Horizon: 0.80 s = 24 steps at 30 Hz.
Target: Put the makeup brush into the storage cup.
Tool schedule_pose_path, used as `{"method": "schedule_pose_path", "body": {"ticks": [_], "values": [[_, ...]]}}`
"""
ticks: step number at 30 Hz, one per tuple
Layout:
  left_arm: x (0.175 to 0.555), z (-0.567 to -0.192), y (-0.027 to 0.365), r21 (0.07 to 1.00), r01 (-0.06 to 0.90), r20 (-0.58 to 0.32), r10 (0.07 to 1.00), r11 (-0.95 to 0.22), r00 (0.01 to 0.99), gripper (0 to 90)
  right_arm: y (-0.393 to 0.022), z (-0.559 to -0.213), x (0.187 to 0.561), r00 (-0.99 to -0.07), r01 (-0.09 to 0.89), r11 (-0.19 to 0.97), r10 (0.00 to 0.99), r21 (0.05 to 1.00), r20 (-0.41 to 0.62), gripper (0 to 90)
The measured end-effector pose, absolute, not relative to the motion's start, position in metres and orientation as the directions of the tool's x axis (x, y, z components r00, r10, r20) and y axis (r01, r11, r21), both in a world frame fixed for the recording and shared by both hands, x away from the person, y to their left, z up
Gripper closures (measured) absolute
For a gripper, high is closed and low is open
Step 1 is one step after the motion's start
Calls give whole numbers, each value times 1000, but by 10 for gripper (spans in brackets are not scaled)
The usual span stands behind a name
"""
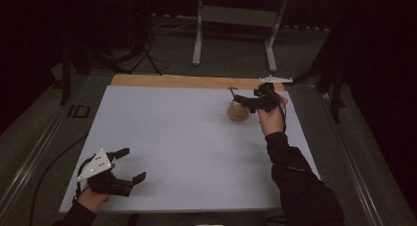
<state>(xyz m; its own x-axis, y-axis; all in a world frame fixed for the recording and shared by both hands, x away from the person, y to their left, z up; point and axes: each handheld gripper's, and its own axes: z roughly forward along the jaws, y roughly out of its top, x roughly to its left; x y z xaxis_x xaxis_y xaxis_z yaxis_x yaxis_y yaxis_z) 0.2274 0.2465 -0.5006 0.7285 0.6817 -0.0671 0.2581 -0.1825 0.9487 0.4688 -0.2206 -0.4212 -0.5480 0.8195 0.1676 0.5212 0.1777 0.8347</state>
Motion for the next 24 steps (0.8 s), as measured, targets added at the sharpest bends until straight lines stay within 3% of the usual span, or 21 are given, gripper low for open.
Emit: {"method": "schedule_pose_path", "body": {"ticks": [24], "values": [[227,-501,246,949,260,-71,678,-181,732,4,-212,-418,408,-674,491,222,710,843,205,110]]}}
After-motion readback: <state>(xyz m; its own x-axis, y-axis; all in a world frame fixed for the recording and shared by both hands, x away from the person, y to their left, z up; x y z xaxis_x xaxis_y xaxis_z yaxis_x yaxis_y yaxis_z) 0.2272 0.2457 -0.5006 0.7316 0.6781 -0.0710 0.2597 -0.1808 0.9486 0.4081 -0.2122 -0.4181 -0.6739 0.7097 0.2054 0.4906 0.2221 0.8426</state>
